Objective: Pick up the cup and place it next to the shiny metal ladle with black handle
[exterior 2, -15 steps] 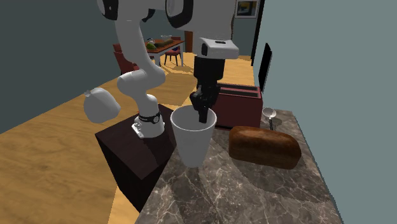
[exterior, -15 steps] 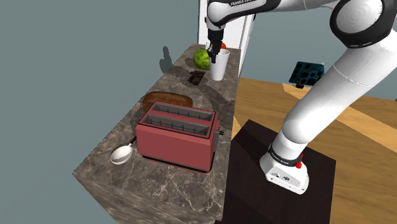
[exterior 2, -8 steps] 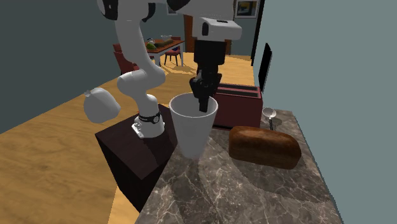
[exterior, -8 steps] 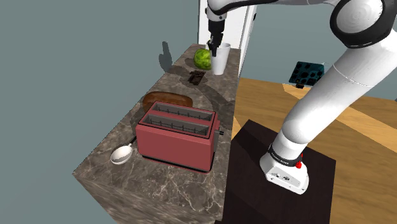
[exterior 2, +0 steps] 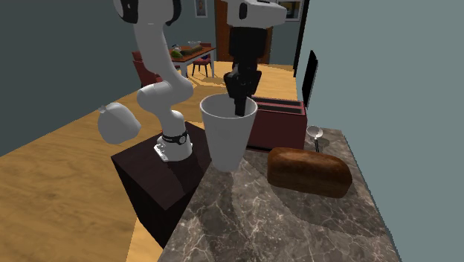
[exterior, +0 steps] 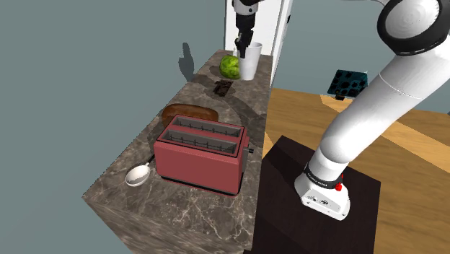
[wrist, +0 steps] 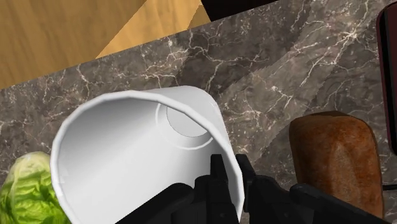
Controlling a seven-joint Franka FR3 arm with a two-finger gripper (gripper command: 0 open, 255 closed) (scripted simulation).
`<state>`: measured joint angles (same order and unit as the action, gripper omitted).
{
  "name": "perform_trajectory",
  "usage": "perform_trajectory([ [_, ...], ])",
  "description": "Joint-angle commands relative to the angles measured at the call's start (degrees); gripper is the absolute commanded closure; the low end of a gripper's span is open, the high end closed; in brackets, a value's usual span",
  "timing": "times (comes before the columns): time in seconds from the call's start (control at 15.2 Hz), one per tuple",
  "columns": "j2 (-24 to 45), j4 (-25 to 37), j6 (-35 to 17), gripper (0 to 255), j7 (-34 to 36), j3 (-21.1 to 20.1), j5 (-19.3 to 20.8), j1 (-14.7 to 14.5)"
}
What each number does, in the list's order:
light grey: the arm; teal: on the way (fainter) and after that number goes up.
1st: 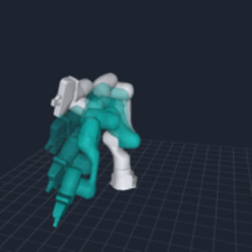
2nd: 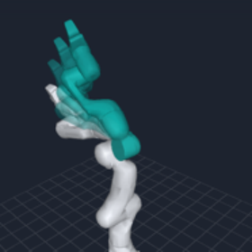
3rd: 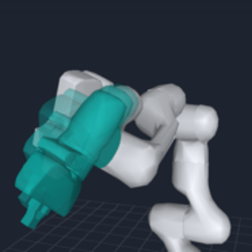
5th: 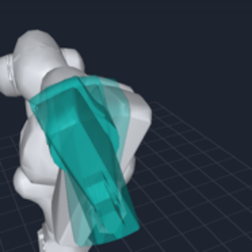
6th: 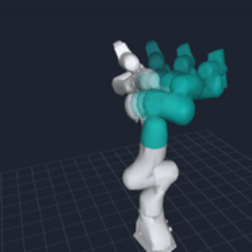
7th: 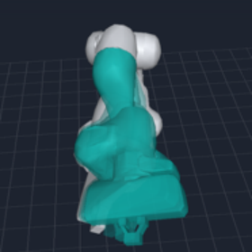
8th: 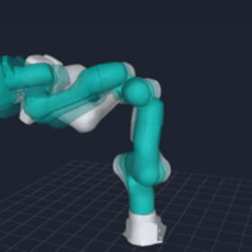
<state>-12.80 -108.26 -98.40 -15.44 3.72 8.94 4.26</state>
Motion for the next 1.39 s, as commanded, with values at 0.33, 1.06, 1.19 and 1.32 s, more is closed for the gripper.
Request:
perform_trajectory([
  [0.33, -4.84, -4.08, 2.09, 255, 9.08, -5.98, -1.16, -3.59],
  [1.06, -6.97, -4.96, 5.16, 255, 23.96, -16.35, -4.62, -9.23],
  [1.19, -6.55, -4.29, 5.70, 255, 26.78, -18.31, -5.21, -10.23],
  [1.32, -5.88, -3.36, 6.23, 255, 29.63, -20.31, -5.74, -11.19],
])
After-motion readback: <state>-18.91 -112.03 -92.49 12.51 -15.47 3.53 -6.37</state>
